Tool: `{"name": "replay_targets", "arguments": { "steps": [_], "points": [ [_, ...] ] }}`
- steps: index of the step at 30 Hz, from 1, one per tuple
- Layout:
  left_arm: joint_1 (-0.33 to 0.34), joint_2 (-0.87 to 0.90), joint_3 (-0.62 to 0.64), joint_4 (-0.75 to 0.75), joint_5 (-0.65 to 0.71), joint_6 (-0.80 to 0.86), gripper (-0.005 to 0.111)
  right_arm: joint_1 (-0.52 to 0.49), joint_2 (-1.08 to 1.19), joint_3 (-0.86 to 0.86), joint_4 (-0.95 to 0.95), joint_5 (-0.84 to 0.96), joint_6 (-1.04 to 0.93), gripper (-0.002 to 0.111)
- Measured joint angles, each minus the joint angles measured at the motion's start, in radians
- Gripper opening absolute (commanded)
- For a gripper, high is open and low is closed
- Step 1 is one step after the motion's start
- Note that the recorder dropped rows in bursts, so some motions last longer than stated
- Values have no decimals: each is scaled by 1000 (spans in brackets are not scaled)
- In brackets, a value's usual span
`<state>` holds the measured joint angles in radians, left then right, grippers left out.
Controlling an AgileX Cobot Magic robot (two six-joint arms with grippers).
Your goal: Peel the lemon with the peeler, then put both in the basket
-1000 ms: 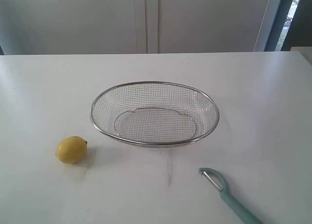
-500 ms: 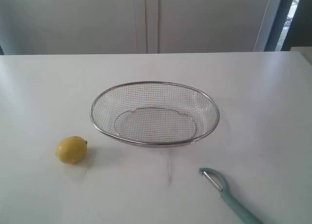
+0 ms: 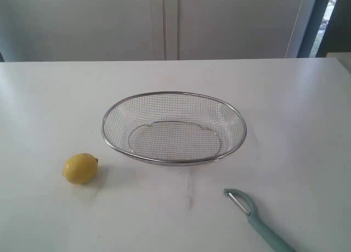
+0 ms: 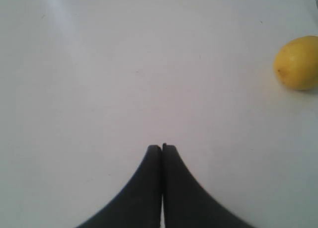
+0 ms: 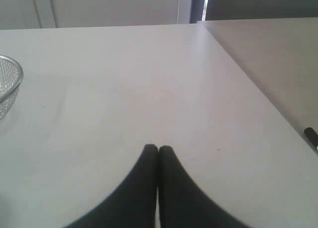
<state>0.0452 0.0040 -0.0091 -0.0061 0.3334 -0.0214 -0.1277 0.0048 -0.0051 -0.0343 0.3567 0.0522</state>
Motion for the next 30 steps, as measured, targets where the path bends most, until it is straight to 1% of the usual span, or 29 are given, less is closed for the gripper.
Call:
{"name": "replay_targets", "arguments": {
  "steps": [7, 11, 30],
  "points": [
    [0, 0, 0, 0, 0, 0, 0, 0, 0, 0, 0, 0, 0, 0],
    [-11, 0, 0, 0, 0, 0, 0, 0, 0, 0, 0, 0, 0, 0],
    [-11, 0, 0, 0, 0, 0, 0, 0, 0, 0, 0, -2, 0, 0]
  ]
}}
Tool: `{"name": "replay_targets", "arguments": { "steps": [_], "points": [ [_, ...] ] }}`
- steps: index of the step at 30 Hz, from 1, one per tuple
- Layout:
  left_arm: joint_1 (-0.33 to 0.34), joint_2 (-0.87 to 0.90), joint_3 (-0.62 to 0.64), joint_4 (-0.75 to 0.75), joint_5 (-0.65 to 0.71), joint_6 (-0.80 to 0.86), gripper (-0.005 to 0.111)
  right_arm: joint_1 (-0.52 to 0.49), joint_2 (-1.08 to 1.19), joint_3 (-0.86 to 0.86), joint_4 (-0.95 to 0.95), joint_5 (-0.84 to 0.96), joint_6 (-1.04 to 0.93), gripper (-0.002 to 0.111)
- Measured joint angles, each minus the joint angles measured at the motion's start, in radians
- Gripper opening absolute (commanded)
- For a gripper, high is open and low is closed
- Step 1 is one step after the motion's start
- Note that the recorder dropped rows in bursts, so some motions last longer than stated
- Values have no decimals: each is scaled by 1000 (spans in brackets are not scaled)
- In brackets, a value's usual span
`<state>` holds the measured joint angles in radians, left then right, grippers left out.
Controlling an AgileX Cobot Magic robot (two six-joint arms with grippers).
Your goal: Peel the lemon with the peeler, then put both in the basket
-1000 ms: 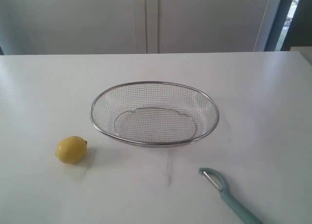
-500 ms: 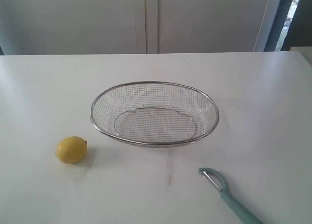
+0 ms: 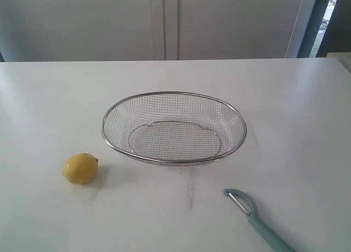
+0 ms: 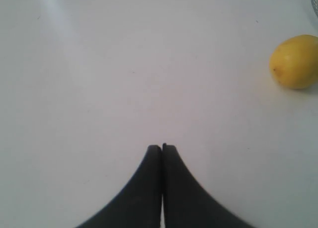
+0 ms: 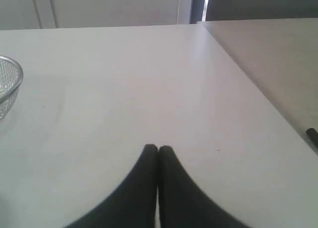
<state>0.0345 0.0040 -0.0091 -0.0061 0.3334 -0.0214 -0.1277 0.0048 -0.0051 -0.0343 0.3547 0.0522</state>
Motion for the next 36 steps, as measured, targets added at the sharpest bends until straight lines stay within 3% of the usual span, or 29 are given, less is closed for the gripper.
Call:
{"name": "replay_targets", "arguments": {
  "steps": [18, 23, 36],
  "points": [
    [0, 0, 2, 0, -20, 0, 0, 0, 0, 0, 0, -35, 0, 0],
    [0, 0, 6, 0, -183, 0, 0, 0, 0, 0, 0, -156, 0, 0],
    [0, 0, 6, 0, -205, 0, 0, 0, 0, 0, 0, -458, 0, 0]
  ]
}}
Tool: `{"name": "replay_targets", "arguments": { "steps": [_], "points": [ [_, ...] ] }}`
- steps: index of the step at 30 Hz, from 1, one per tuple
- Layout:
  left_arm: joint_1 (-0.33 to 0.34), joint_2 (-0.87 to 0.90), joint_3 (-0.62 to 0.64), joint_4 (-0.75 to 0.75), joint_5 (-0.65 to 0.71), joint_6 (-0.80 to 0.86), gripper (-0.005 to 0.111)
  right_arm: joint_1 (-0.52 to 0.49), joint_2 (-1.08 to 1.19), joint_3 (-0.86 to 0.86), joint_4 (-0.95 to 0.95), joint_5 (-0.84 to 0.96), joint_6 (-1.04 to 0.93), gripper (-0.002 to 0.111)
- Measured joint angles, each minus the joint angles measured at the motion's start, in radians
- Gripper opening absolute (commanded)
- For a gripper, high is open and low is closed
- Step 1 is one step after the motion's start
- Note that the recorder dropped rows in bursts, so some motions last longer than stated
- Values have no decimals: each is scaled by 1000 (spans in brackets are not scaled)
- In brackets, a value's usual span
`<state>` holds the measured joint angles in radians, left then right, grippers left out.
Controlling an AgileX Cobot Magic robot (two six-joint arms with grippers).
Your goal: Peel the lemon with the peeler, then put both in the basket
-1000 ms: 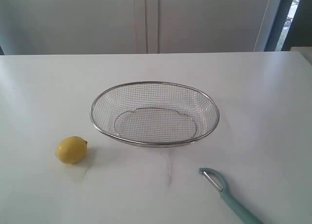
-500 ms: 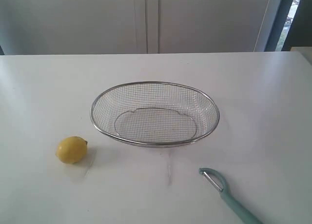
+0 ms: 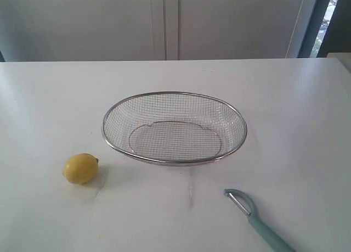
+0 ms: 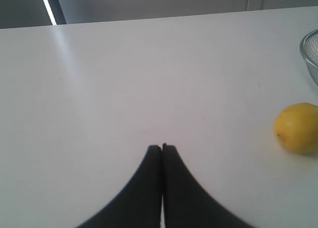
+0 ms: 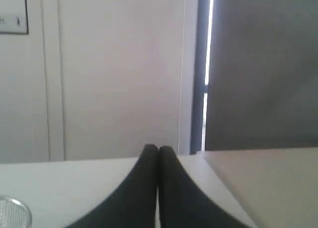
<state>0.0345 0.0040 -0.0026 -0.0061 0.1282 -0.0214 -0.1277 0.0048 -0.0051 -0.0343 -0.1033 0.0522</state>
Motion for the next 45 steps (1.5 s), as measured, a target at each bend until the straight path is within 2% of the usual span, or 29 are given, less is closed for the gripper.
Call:
{"name": "replay_targets", "arguments": {
  "steps": [9, 27, 31, 45],
  "points": [
    [0, 0, 0, 0, 0, 0, 0, 0, 0, 0, 0, -241, 0, 0],
    [0, 0, 0, 0, -2, 0, 0, -1, 0, 0, 0, -266, 0, 0],
    [0, 0, 0, 0, -2, 0, 0, -1, 0, -24, 0, -202, 0, 0],
    [0, 0, 0, 0, -2, 0, 0, -1, 59, -316, -9, 207, -2, 0]
  ]
}}
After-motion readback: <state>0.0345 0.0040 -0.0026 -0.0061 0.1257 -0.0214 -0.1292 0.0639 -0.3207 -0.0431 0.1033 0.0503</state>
